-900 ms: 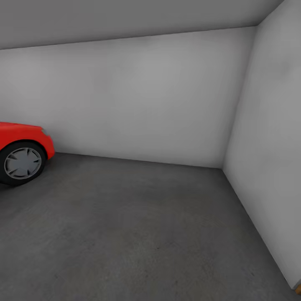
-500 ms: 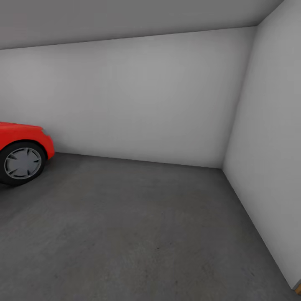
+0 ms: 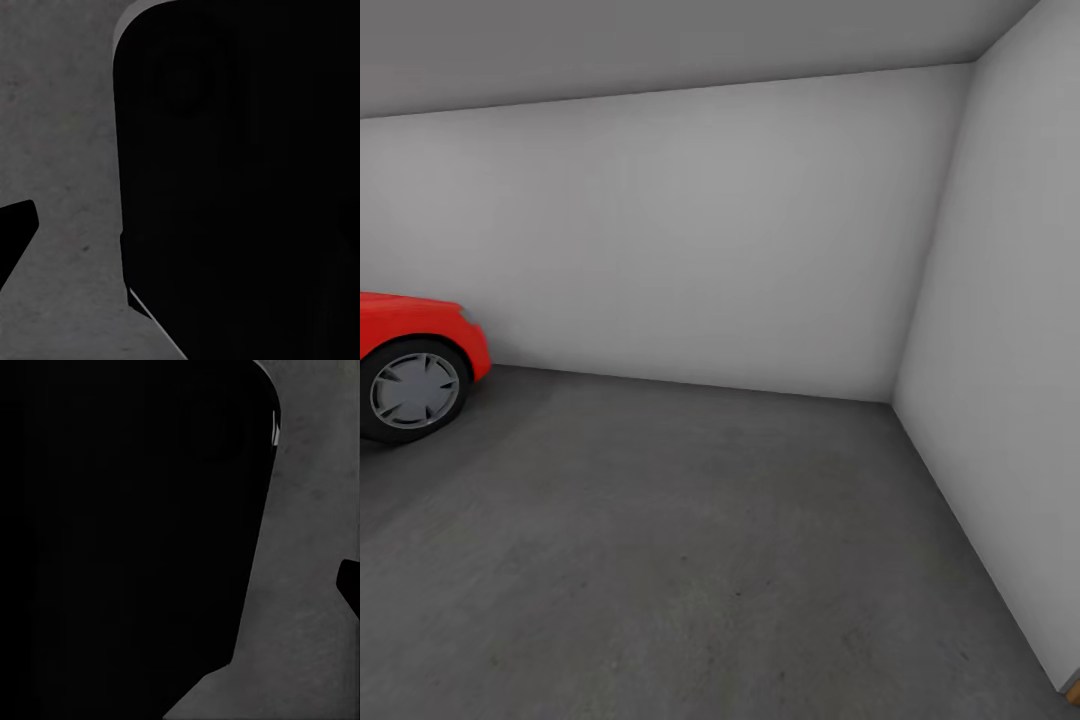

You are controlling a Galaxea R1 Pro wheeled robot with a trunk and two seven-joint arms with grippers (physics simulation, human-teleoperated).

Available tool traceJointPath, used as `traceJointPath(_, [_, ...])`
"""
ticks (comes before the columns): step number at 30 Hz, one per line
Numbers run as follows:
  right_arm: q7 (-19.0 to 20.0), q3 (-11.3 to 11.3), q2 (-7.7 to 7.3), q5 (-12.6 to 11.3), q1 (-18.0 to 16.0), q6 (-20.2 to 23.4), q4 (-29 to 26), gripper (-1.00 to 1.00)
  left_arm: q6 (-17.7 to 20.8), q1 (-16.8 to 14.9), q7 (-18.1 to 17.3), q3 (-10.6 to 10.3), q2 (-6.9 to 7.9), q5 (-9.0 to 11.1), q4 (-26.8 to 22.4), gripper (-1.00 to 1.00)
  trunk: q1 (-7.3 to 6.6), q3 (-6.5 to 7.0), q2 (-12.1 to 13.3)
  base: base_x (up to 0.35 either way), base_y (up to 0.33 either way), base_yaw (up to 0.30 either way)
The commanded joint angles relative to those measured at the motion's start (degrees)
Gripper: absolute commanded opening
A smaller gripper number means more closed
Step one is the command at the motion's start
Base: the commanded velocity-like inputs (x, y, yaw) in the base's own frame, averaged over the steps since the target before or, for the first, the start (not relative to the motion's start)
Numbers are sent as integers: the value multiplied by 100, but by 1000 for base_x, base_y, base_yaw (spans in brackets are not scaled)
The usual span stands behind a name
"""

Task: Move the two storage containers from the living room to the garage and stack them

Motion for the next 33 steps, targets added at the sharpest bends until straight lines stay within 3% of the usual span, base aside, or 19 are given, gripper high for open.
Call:
traceJointPath(1, [1, 71, -1, -18, -1, -11, 1, 100, -1, -1, 1, -1, 0, 1, -3, 100, 0, -5, -3, 0, 0, 0])
traceJointPath(9, [1, 330, 59, -35, -1, -12, 0, 100, -2, -1, 1, -1, 0, 1, -3, 100, 0, -5, -3, 0, 0, 0])
traceJointPath(10, [1, 2346, 71, -36, -1, -10, -1, 100, -2, -1, 1, -1, 0, 1, -3, 100, 0, -5, -3, 0, 0, 0])
traceJointPath(18, [-9, 2333, 80, -42, -1, -7, -3, 100, -1, -1, 1, -1, 0, 1, -3, 100, 0, -5, -3, 0, 0, -53])
traceJointPath(33, [1, 2323, 84, -43, -1, -4, 0, 100, -1, -1, 1, -1, -1, 2, -3, 100, 0, -5, -3, 0, 0, -250])
